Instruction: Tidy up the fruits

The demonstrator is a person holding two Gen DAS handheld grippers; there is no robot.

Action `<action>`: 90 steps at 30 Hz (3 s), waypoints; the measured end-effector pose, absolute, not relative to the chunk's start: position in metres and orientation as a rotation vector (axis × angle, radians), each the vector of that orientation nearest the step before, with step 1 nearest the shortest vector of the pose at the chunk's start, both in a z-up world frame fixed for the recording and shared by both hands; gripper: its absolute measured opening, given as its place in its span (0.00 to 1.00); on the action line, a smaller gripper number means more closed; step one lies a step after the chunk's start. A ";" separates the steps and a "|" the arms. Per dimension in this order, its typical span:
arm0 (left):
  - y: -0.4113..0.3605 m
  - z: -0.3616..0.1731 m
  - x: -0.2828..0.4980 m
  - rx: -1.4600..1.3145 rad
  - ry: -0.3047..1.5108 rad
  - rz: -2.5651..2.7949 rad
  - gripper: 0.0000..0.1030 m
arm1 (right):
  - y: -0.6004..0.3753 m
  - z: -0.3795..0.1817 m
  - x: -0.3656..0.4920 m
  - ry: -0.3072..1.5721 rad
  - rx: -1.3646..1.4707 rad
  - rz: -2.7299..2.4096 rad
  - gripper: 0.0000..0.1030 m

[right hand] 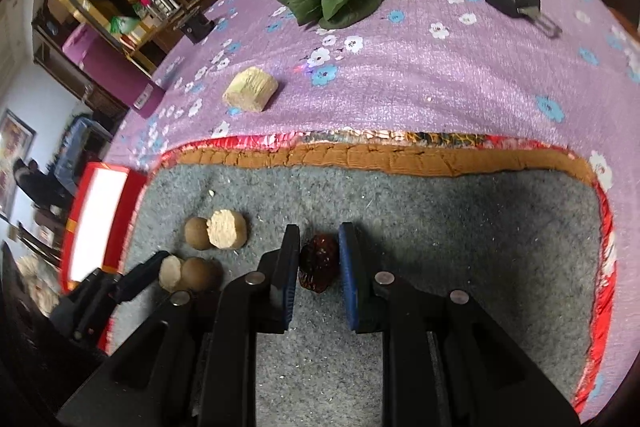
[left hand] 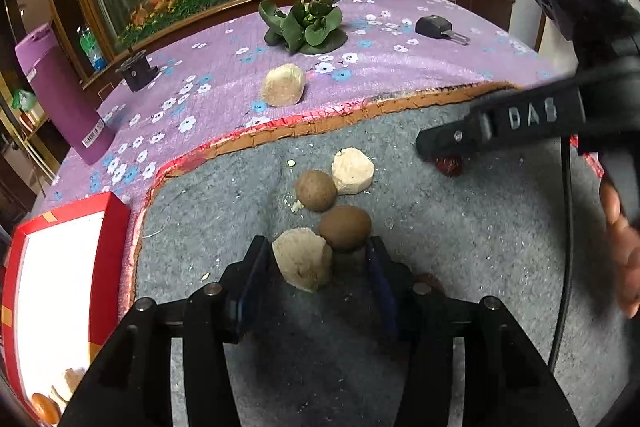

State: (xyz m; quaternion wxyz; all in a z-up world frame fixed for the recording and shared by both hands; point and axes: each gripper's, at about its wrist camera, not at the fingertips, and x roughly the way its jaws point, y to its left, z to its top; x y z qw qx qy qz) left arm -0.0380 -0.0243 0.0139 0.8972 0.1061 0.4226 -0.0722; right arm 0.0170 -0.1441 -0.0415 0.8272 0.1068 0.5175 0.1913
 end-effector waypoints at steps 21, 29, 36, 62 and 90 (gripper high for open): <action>0.016 0.064 -0.080 0.120 0.713 -0.149 0.27 | -0.141 -0.027 0.005 1.008 0.333 0.545 0.21; 0.086 0.109 -0.137 0.058 0.567 -0.037 0.27 | -0.131 -0.014 -0.003 0.948 0.431 0.665 0.21; 0.166 0.101 -0.157 0.005 0.584 0.098 0.27 | -0.063 0.002 -0.027 0.962 0.454 0.831 0.21; 0.216 0.055 -0.171 0.004 0.647 0.183 0.67 | 0.068 0.028 -0.089 0.873 0.171 0.842 0.49; 0.112 0.075 -0.199 0.055 0.580 -0.001 0.74 | -0.058 -0.031 -0.090 1.012 -0.129 0.323 0.18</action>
